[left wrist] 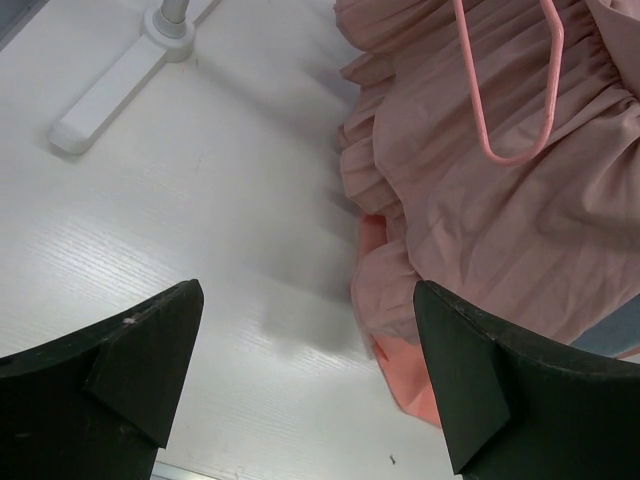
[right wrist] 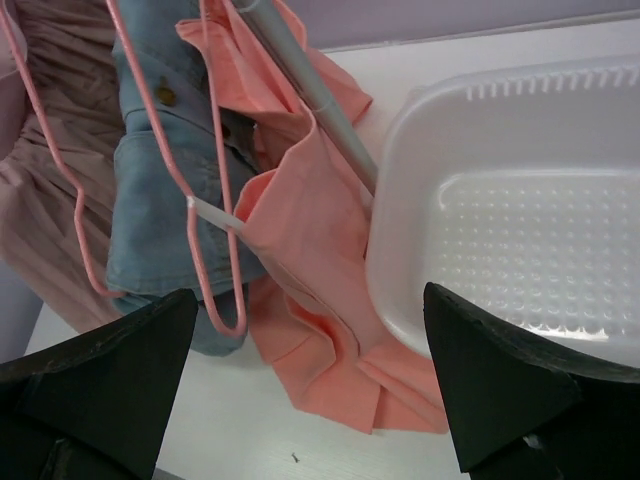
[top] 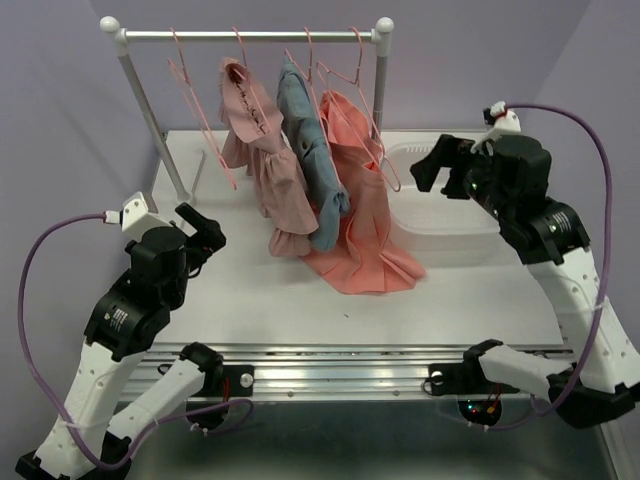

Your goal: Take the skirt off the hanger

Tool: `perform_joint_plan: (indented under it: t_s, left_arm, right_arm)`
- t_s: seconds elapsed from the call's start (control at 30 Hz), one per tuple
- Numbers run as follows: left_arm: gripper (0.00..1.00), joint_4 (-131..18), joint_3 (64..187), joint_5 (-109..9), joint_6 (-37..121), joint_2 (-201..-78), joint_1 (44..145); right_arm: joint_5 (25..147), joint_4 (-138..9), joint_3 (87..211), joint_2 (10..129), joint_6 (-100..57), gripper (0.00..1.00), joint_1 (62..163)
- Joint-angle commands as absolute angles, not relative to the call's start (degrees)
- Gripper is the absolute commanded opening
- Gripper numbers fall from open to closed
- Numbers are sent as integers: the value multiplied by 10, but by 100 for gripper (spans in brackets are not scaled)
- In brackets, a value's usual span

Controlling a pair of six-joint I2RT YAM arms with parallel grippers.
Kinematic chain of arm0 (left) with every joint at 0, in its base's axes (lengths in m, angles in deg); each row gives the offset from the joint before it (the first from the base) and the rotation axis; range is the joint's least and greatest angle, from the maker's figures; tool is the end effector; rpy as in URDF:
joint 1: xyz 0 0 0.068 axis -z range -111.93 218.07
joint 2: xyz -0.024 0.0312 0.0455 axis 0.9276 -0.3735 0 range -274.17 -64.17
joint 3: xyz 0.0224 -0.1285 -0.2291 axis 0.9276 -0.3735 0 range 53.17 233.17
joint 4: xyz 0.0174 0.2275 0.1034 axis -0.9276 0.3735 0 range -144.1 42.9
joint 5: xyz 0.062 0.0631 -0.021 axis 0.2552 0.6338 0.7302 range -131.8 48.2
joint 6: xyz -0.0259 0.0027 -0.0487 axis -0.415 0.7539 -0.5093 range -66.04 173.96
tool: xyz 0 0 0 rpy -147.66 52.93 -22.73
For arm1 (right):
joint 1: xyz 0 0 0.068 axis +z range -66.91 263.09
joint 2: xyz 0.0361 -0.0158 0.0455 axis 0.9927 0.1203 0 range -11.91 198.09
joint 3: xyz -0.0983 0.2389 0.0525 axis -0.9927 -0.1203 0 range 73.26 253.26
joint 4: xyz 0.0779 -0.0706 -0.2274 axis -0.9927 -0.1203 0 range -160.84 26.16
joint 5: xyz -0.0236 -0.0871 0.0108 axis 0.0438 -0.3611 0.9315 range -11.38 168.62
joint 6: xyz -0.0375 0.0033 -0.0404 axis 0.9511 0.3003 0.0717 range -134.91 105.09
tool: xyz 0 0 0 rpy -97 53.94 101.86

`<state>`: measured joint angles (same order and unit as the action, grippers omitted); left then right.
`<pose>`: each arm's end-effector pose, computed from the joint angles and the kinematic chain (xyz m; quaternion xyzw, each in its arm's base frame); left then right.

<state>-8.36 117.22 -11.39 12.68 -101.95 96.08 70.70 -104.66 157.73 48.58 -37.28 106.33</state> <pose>0.0988 -0.0310 0.3910 -0.2415 0.7651 -0.1405 0.5801 0.1765 0.0702 0.4524 0.0351 0.8014 0.1793 0.5696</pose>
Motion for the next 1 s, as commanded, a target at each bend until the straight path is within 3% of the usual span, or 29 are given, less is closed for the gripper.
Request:
perform_joint_plan:
  t_s: [0.0, 0.4, 0.87, 0.97]
  left_arm:
    - [99, -105, 1158, -105, 141, -1033, 961]
    - [99, -116, 1159, -101, 157, -1045, 962]
    - [99, -135, 1161, -107, 176, -1058, 961]
    - [99, -138, 1160, -107, 179, -1058, 961]
  right_arm:
    - [834, -1001, 1652, 546, -318, 100, 1064]
    - [928, -950, 1827, 728, -249, 100, 1064]
    - [900, -953, 1945, 853, -239, 100, 1095]
    - [897, -950, 1946, 865, -240, 93, 1101]
